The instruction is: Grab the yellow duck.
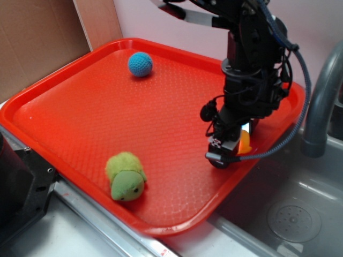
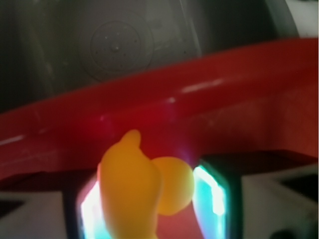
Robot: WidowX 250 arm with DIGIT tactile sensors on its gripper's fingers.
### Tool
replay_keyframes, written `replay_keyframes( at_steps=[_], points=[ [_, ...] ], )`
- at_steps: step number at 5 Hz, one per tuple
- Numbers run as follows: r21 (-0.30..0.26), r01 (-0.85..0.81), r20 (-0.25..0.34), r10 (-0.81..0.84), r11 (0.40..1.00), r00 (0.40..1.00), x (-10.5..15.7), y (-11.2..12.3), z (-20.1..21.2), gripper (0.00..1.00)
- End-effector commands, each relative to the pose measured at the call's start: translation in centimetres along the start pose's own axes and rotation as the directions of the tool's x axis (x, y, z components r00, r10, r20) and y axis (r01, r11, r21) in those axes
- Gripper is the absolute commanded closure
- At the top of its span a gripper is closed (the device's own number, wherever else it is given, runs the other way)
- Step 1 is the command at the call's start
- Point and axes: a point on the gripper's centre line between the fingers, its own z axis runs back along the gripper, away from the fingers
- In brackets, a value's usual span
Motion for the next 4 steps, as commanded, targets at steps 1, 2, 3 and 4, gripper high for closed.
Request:
replay_keyframes(
  at_steps=[1, 2, 3, 4],
  points=[
    [0.030, -0.334, 0.049, 0.332, 0.942, 0.942, -6.5, -2.1, 6.1, 1.00],
    [0.041, -0.557, 0.016, 0.557, 0.830, 0.831, -10.7, -3.4, 7.3, 1.00],
    [0.141, -0.740, -0.047, 0.751, 0.658, 0.659, -13.0, -4.6, 8.5, 1.00],
    [0.230, -0.868, -0.045, 0.895, 0.441, 0.443, -15.6, -5.2, 10.7, 1.00]
  ],
)
